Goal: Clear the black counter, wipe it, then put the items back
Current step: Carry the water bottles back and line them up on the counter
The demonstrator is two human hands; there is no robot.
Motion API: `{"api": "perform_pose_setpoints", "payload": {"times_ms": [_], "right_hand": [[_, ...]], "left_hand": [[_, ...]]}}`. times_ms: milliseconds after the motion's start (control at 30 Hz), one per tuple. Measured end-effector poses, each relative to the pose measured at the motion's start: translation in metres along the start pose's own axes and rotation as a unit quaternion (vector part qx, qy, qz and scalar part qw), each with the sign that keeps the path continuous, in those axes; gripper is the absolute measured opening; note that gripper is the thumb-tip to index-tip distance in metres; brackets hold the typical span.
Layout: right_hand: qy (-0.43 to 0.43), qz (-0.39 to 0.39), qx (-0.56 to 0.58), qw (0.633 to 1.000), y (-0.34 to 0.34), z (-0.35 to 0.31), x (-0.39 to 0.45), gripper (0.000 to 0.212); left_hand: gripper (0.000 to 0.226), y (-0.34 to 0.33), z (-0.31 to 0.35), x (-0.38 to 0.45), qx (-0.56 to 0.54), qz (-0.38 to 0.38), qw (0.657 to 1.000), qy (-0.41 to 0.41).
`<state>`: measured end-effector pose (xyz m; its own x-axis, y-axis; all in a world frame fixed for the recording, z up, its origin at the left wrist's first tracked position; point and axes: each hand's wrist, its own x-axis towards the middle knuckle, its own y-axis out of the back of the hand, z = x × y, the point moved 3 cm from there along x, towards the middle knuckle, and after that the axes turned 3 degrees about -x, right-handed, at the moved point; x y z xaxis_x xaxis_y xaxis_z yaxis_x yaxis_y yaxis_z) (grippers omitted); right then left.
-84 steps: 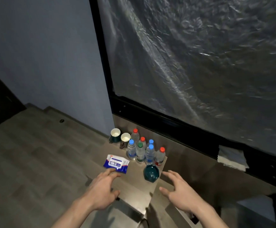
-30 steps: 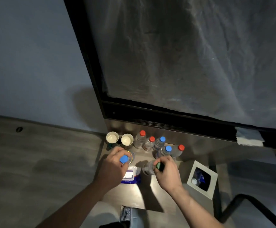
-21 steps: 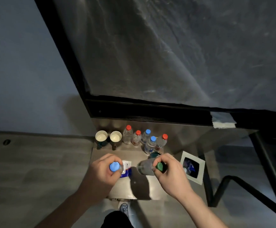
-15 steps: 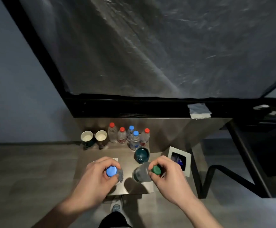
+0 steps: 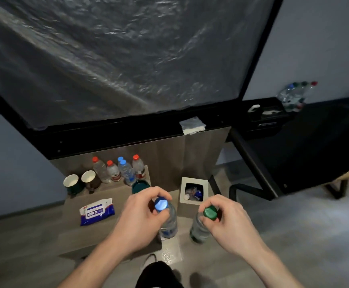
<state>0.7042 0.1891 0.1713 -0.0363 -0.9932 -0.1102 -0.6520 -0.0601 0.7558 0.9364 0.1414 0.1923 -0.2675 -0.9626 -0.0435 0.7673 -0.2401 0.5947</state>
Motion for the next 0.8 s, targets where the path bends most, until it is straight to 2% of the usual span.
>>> {"api": "perform_pose_setpoints", "payload": {"times_ms": [233,533,800], "right_hand": [[-0.036,0.063,0.028,0.997,0.073,0.064,-0.029,0.025],[-0.070,0.101,0.029,0.992,0.176,0.158,-0.016,0.023],[-0.101,0.096,0.013,0.990,0.277,0.264,0.039,0.029]], "left_hand": [[0.022,-0.067,0.082,0.017,0.016,-0.054,0.997,-0.055],[0.023,-0.176,0.168,0.098,0.040,-0.106,0.985,-0.131],[0.023,-0.287,0.237,0.194,0.008,-0.125,0.984,-0.124]]}}
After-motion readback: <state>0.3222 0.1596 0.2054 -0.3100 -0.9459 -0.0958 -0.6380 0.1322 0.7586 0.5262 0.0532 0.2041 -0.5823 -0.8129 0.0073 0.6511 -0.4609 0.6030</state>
